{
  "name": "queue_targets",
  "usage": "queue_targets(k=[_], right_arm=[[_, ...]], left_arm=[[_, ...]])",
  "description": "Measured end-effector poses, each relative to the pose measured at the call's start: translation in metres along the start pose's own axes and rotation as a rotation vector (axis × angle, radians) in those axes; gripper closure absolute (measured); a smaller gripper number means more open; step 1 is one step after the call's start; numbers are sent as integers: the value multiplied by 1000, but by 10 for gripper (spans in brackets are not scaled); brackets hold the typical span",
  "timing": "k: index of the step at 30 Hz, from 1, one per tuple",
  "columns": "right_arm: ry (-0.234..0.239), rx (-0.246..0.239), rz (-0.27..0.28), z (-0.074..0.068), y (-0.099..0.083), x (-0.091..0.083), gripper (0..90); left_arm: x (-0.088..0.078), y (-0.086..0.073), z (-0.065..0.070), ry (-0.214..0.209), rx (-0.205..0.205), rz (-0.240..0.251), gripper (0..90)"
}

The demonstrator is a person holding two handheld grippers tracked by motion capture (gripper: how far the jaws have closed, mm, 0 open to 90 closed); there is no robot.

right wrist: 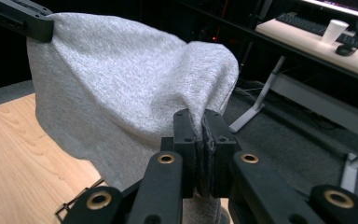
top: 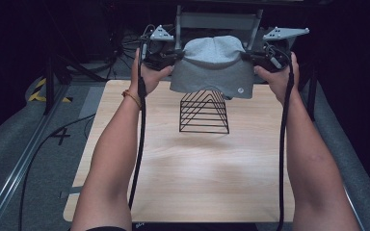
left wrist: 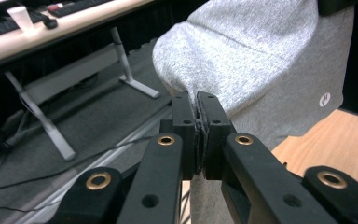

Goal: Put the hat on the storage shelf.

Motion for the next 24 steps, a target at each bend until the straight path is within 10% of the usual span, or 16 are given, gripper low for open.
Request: queue_targets(k=[24], right_arm=[[78, -9, 16, -13, -25, -13, 856]], left_arm=[[-21, -22, 15, -113, -17, 33, 874]])
Point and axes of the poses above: each handheld gripper's, and its own axes: x roughly forward along the jaws, y roughly out of its top, z roughly to its right, the point moved 1 cm from there along x, roughly forward along the jaws, and after that the axes turned 6 degrees about y, right-handed, at the moved point
